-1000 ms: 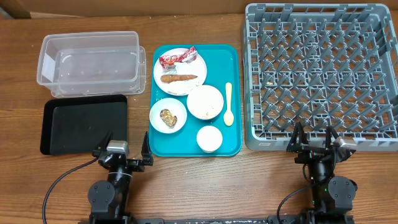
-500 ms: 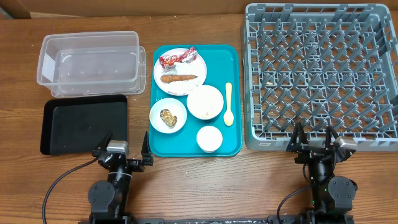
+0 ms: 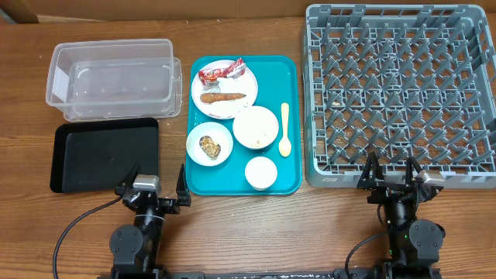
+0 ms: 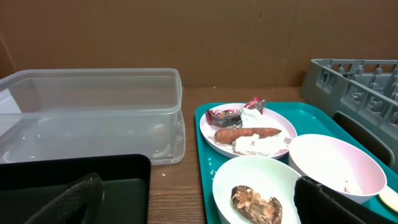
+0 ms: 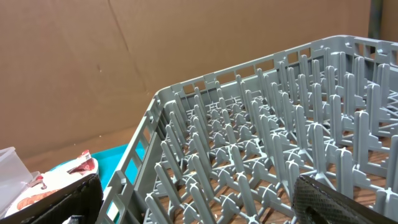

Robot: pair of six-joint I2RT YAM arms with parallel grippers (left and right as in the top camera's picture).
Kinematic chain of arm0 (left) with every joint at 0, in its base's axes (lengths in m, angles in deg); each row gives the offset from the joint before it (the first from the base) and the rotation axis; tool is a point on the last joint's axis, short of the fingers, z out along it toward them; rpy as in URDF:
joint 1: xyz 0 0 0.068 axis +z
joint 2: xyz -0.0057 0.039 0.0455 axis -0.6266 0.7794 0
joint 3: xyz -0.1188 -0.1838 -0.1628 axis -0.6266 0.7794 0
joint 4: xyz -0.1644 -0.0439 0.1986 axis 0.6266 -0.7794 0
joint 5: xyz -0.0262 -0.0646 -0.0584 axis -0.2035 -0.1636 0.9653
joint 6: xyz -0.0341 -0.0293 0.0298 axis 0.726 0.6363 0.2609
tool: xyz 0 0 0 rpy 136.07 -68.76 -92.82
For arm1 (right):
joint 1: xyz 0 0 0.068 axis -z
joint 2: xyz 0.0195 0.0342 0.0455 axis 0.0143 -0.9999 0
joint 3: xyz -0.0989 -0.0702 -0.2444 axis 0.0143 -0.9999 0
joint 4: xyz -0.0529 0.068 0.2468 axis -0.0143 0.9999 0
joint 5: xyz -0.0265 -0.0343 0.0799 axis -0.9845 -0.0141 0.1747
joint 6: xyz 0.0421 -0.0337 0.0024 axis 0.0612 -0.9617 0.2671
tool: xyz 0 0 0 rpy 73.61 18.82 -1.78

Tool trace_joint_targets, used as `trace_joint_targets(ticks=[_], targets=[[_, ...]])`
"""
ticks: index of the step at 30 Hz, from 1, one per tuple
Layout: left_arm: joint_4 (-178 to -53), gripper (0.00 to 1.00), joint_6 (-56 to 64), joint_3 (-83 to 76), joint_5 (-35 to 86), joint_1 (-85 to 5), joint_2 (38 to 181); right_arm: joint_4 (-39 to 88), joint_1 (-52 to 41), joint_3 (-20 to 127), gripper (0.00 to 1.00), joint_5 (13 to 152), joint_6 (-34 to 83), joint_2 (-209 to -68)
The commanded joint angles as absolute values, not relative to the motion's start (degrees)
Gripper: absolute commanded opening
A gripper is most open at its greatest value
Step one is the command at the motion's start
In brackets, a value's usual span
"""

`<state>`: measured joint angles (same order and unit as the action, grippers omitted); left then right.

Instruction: Sort waste into correct bins and load items into the dishwasher

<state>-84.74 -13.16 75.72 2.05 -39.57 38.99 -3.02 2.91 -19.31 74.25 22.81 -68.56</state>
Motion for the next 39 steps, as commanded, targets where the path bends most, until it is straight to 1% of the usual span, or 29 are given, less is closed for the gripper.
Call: trace_joint_targets(ticks=[1,24,27,39], targets=[[-84.89,1.00,-14.45,75.96,1.50,-39.99,38.34,-3.44,2.54,-19.90,1.00,74.40,23.05,-67.92],[-84.89,1.00,-14.49,75.96,1.46,-39.99,38.34,-3.44,2.54,-19.90,1.00,74.40,23.05,-67.92],[-85.18,1.00,-14.47,75.96,-0.88,-39.94,38.34,-3.46,2.54,-19.90,1.00,74.38,23.05,-67.92],[-85.13,1.00,-14.45,75.96,-0.86,-39.97,38.34,-3.44,2.52,-19.90,1.00,74.42,23.07,-67.92]])
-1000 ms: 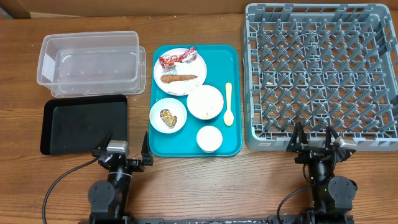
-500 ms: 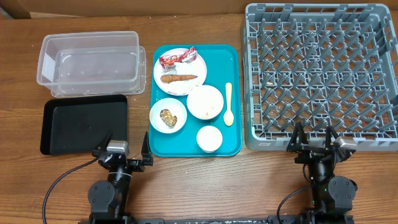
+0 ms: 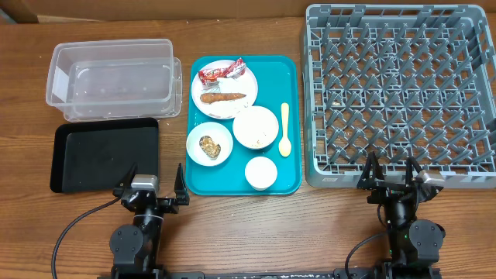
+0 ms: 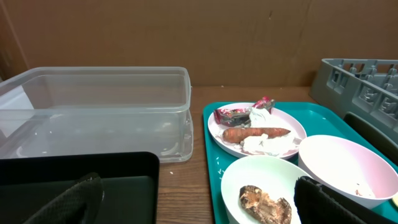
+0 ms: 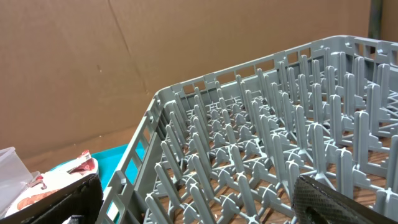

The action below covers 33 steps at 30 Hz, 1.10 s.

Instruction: Sort waste into correct bins and load items into the dishwasher

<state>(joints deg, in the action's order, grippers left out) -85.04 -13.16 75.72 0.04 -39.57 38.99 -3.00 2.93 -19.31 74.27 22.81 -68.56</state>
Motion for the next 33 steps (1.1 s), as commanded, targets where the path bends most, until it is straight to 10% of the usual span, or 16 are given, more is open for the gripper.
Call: trace_joint_targets(ticks=[1,18,33], targets=[[-85.13,1.00,-14.45,75.96,-0.86,-39.97,38.34,-3.44,2.47,-19.90,1.00,74.55,23.07,-67.92],[-83.08,1.00,-16.20,69.38,12.48,-39.97,40.63,-16.57,2.43,-16.18,1.00,77.81,22.54,-68.06],[-107.43,1.00,-21.99,17.71,12.74,-40.14,85.18,11.51,2.43,19.51,1.00,82.12,17.95,-82.68]])
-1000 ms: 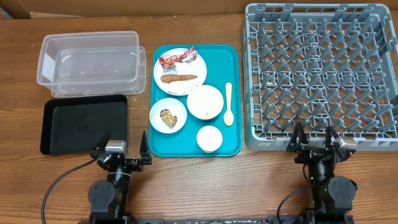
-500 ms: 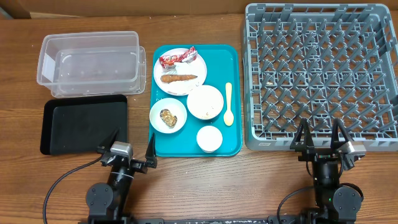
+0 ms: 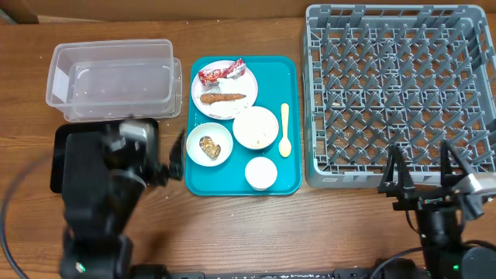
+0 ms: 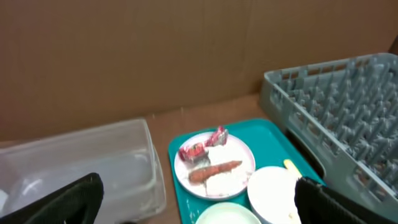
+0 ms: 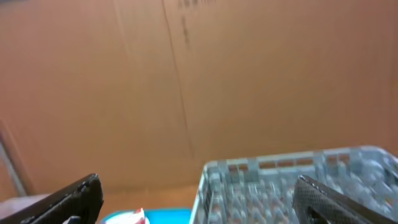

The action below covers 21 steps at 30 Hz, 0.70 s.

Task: Sort waste into correct bins and load items into the dishwasher
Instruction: 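Reach left gripper to the plate and grasp the red wrapper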

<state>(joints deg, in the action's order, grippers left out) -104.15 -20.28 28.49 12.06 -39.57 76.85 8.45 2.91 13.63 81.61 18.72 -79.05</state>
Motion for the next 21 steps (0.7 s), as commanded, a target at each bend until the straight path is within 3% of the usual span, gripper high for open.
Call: trace_joint_targets(ticks=[1,15,21], targets=[[-109.63,1.00,-22.53,13.80,12.72,-40.27,88.21,13.63,2.43,21.74,1.00,82.12,17.69,-84.29],[-159.27,1.00,-24.94,-58.28,12.45,-50.54,141.15,38.81,2.43,45.50,1.00,86.36,16.29,-106.02],[-162.64,1.00,-25.83,-65.30,12.13,-53.93,150.64,40.32,2.43,46.30,1.00,86.38,16.36,-109.23]])
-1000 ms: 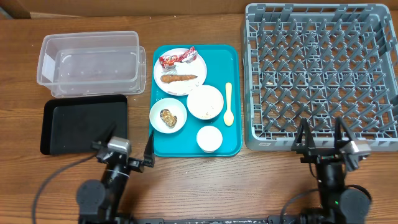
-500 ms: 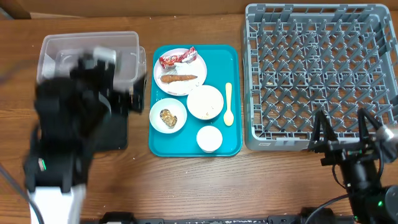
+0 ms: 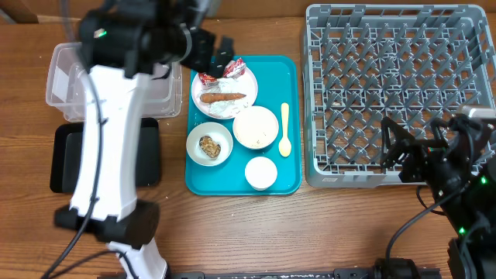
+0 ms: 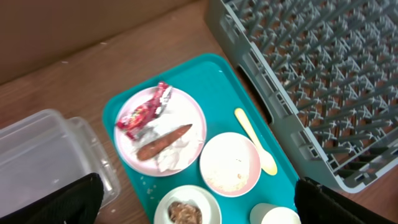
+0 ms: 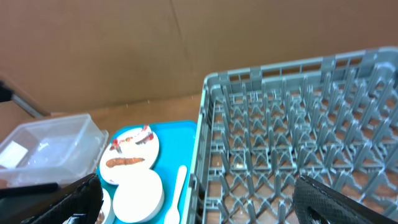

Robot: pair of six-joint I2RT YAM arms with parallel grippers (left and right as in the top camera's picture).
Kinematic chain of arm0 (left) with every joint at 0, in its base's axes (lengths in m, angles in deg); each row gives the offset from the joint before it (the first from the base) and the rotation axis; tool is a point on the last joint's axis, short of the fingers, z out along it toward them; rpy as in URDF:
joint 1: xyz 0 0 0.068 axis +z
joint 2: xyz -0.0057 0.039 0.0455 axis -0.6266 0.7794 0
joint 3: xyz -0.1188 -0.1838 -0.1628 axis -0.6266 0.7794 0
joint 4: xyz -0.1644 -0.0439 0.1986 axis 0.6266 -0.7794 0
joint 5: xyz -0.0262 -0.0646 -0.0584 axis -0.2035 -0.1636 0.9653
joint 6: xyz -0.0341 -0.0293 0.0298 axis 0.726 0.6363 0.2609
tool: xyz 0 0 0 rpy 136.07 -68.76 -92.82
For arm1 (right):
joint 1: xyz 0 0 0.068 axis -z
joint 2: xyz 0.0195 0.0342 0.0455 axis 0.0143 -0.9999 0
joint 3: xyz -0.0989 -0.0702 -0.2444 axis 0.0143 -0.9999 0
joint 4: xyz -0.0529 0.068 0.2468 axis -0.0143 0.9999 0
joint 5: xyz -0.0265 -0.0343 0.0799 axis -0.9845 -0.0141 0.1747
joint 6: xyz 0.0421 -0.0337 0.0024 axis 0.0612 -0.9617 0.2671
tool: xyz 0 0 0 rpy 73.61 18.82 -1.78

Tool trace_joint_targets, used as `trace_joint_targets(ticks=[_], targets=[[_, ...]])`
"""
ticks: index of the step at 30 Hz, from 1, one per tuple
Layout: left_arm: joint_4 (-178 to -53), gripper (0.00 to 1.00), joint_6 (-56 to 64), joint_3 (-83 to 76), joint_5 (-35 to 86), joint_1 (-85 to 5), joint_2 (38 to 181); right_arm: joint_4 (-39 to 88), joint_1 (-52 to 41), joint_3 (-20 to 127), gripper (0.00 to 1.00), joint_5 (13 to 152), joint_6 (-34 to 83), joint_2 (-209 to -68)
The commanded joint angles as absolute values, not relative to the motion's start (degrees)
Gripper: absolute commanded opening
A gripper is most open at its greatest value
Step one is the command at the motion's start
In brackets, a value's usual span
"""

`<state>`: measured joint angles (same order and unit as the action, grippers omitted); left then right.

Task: Sort waste into correct bins and load items into the dishwasher
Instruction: 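Reach left gripper to the plate and grasp the red wrapper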

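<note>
On the teal tray [image 3: 291, 93] sit a white plate [image 3: 225, 89] with a red wrapper [image 4: 142, 113], a carrot piece [image 4: 163, 142] and tissue, a small bowl of food scrap [image 3: 209, 145], a pink bowl [image 3: 256, 128], a yellow spoon [image 3: 284, 130] and a white cup [image 3: 261, 172]. My left gripper [image 3: 212, 53] hangs high above the plate's far left edge, open and empty. Over the front edge of the grey dish rack [image 3: 399, 93], my right gripper [image 3: 417, 155] is raised and open, holding nothing.
A clear plastic bin [image 3: 70, 77] stands at the far left, partly hidden by my left arm. In front of it lies a black tray [image 3: 62, 155]. The rack fills the right side of the wooden table.
My left arm has risen from over the black tray to high above the plate on the teal tray. The right gripper has lifted further and now looks down on the rack and the tray.
Both grippers first rested low and open at the table's front edge, left by the black tray, right before the rack. Then both were lifted, the left over the black tray. Now the left hangs above the plate. Nothing on the tray has moved.
</note>
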<state>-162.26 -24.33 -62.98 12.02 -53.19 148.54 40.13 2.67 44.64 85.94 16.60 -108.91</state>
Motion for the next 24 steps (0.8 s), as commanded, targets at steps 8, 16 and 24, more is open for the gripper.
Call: trace_joint_targets(ticks=[8,16,24], targets=[[-154.09,1.00,-25.77,-65.30,10.86,-54.57,158.07,42.99,2.43,46.30,1.00,86.31,16.31,-109.56],[-144.47,1.00,-23.85,-65.30,0.89,-54.63,169.26,44.65,2.43,45.52,1.00,86.31,16.31,-109.63],[-142.90,1.00,-23.95,-65.30,0.19,-54.65,179.14,46.94,2.43,44.51,1.00,85.44,16.31,-111.29]])
